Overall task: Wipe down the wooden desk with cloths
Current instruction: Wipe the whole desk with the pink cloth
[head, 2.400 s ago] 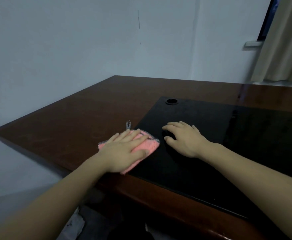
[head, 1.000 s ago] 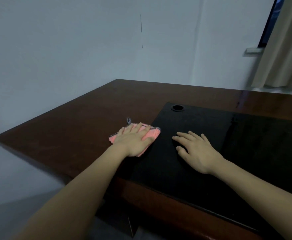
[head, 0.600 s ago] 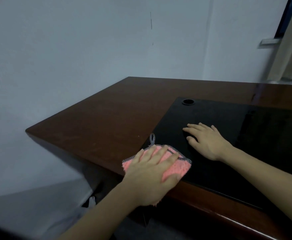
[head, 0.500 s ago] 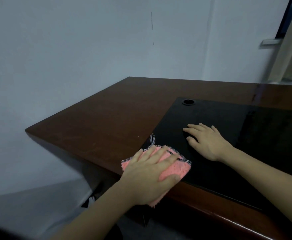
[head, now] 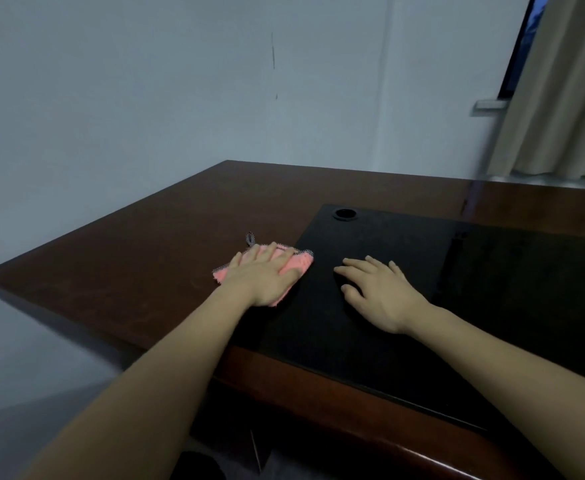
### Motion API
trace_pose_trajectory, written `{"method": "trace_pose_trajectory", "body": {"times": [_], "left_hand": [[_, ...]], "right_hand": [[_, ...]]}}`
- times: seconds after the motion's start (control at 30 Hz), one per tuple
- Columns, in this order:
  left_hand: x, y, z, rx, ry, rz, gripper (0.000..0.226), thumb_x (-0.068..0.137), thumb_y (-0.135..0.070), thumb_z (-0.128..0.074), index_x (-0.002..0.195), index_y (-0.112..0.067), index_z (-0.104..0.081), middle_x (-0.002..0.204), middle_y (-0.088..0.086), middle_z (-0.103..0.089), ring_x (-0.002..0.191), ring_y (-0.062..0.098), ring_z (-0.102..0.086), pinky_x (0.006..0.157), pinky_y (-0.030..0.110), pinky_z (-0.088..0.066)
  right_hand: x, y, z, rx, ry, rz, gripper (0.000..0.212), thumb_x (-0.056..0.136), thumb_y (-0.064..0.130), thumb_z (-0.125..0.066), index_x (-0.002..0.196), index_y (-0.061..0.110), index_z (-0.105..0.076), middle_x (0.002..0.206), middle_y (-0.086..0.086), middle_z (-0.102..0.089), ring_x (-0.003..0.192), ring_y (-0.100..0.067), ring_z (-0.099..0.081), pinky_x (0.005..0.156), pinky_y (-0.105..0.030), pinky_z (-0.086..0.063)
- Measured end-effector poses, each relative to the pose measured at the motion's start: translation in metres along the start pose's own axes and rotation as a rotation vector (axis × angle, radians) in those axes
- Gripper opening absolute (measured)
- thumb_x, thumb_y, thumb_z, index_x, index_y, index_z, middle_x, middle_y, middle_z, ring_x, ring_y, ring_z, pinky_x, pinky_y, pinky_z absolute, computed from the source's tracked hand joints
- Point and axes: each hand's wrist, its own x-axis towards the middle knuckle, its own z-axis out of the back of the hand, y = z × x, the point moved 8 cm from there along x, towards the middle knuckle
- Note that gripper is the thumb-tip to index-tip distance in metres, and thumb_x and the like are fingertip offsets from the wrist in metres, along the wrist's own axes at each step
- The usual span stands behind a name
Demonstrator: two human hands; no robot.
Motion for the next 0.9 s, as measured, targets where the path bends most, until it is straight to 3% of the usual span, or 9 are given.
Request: {"method": "trace_pose_trajectory", "body": {"times": [0.2, 0.3, 0.43, 0.63, 0.9], "left_hand": [[-0.079, -0.007, -0.016, 0.043, 0.027, -0.235, 0.063, 0.101, -0.068, -0.012, 0.157, -0.048, 0.008, 0.167, -0.013, 0.017, 0.154, 0.015, 0.016, 0.126, 0.046, 0.008], [-0.107, 0.006, -0.023, 0.037, 0.021, -0.267, 0.062, 0.101, -0.068, -0.014, 0.156, -0.052, 0.009, 0.163, -0.020, 0.022, 0.150, 0.006, 0.022, 0.124, 0.039, 0.013], [-0.094, 0.026, -0.020, 0.015, 0.018, -0.212, 0.061, 0.103, -0.066, -0.021, 0.155, -0.054, 0.007, 0.164, -0.021, 0.020, 0.151, 0.005, 0.019, 0.125, 0.039, 0.011], [-0.011, 0.080, -0.002, 0.027, -0.015, -0.027, 0.064, 0.102, -0.068, -0.016, 0.159, -0.046, 0.003, 0.169, -0.012, 0.011, 0.156, 0.017, 0.007, 0.125, 0.045, 0.002], [0.064, 0.110, 0.014, 0.019, -0.058, 0.125, 0.066, 0.101, -0.069, -0.011, 0.161, -0.042, -0.002, 0.171, -0.003, 0.003, 0.157, 0.026, -0.001, 0.124, 0.052, -0.002]], "right_hand": [[0.016, 0.006, 0.003, -0.030, 0.046, -0.009, 0.053, 0.106, 0.042, -0.036, 0.158, 0.037, -0.025, 0.168, 0.008, -0.016, 0.156, -0.032, 0.003, 0.121, -0.064, -0.002], [0.036, 0.026, 0.007, -0.025, 0.069, 0.020, 0.054, 0.104, 0.043, -0.042, 0.156, 0.037, -0.030, 0.168, 0.008, -0.016, 0.156, -0.033, 0.003, 0.120, -0.065, -0.002], [0.061, 0.059, 0.002, 0.017, 0.074, 0.070, 0.054, 0.105, 0.047, -0.040, 0.157, 0.038, -0.028, 0.169, 0.009, -0.012, 0.156, -0.033, 0.004, 0.121, -0.064, -0.002], [0.066, 0.060, -0.020, -0.035, 0.081, 0.047, 0.057, 0.105, 0.058, -0.020, 0.160, 0.044, -0.013, 0.170, 0.012, 0.001, 0.156, -0.033, 0.007, 0.121, -0.061, 0.006], [0.062, 0.062, -0.020, -0.046, 0.073, 0.039, 0.057, 0.105, 0.059, -0.020, 0.160, 0.044, -0.012, 0.170, 0.013, 0.001, 0.156, -0.031, 0.007, 0.123, -0.059, 0.007]]}}
